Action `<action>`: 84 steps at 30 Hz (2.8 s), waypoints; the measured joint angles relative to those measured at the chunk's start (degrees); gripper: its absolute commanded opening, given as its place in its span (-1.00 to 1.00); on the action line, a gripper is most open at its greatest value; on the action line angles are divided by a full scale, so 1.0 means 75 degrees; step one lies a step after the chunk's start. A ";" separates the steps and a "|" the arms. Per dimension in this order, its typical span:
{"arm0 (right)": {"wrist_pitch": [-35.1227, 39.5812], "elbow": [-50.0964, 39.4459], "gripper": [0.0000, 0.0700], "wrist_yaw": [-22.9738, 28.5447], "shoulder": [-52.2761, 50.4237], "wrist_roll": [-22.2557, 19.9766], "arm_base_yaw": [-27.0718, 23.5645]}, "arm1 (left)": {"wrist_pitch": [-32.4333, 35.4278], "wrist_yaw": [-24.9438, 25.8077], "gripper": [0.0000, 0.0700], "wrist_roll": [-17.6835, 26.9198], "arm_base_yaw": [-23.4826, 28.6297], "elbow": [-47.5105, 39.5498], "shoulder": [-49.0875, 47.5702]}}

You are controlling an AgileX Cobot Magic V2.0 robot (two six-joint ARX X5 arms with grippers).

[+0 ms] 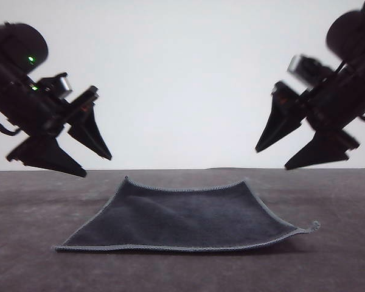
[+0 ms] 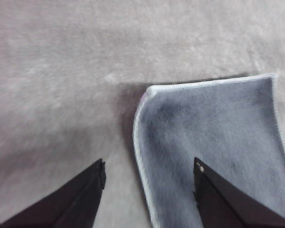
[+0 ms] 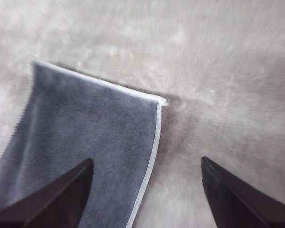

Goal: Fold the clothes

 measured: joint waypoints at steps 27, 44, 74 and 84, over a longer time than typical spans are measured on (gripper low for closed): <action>0.0507 0.1171 0.29 -0.0524 0.1662 0.0441 0.0452 | -0.0876 0.0377 0.01 0.0002 -0.0528 0.1927 0.1842; 0.0719 0.1172 -0.97 -0.0526 0.1921 0.0572 0.0471 | -0.0972 0.0377 -0.96 0.0006 -0.0540 0.1927 0.1842; -0.0953 0.1172 -0.97 -0.2859 0.1921 0.0132 -0.0053 | -0.2871 0.0753 -0.97 0.1155 -0.0414 0.2062 0.1842; -0.2218 0.1172 -0.97 -0.3152 0.1921 -0.0565 -0.0083 | -0.4171 0.0774 -0.97 0.1755 -0.0383 0.2182 0.1842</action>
